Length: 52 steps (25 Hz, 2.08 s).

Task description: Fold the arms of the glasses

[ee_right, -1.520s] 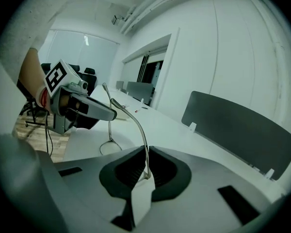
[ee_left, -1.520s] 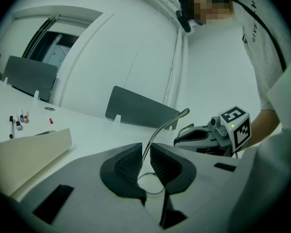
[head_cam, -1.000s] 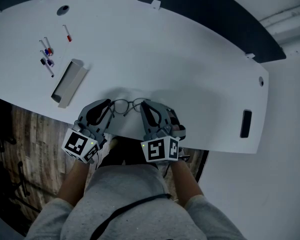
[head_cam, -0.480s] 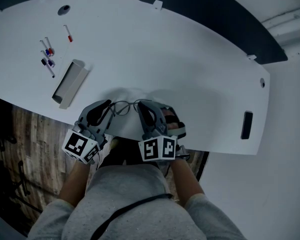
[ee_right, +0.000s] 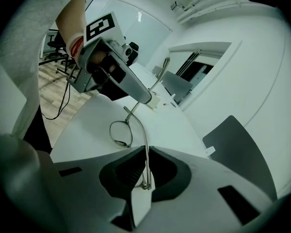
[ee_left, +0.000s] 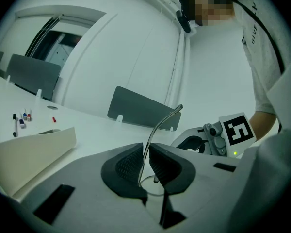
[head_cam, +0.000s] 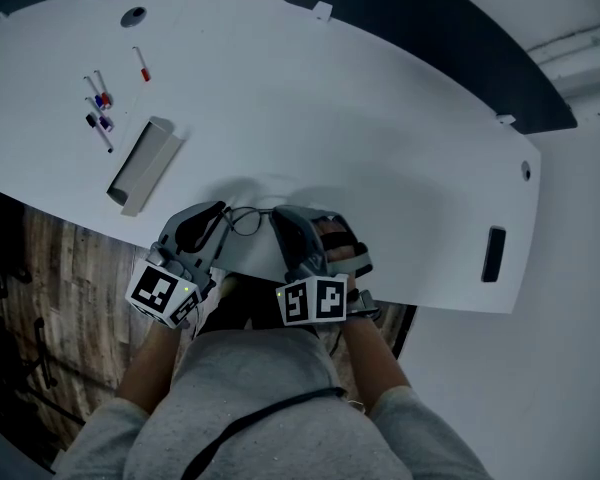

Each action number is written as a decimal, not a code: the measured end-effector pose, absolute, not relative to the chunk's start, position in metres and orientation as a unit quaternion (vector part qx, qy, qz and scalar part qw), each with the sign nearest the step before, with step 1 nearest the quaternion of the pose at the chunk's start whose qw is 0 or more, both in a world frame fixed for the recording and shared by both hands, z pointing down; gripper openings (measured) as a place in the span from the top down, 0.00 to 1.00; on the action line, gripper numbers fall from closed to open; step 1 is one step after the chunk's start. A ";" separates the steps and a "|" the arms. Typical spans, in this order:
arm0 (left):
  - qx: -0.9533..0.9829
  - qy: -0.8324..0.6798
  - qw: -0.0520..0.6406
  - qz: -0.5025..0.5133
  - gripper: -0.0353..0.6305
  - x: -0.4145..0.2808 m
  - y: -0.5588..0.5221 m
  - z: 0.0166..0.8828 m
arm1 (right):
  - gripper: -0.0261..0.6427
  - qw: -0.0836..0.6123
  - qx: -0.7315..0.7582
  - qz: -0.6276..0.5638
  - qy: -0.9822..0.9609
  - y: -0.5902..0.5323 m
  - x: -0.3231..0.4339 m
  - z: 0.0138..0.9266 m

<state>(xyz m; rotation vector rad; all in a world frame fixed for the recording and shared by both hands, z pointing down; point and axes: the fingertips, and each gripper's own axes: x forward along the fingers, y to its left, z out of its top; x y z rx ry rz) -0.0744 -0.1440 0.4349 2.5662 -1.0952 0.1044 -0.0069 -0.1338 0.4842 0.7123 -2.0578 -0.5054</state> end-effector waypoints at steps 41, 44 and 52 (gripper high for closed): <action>0.907 -0.382 0.173 0.043 0.88 -0.072 -0.129 0.436 | 0.78 0.312 0.360 0.011 -0.879 -0.124 0.027 0.479; 0.908 -0.380 0.171 0.047 0.88 -0.071 -0.127 0.436 | 0.78 0.291 0.380 0.096 -0.873 -0.126 0.043 0.489; 0.909 -0.379 0.164 0.054 0.88 -0.069 -0.123 0.438 | 0.78 0.269 0.364 0.194 -0.870 -0.136 0.050 0.505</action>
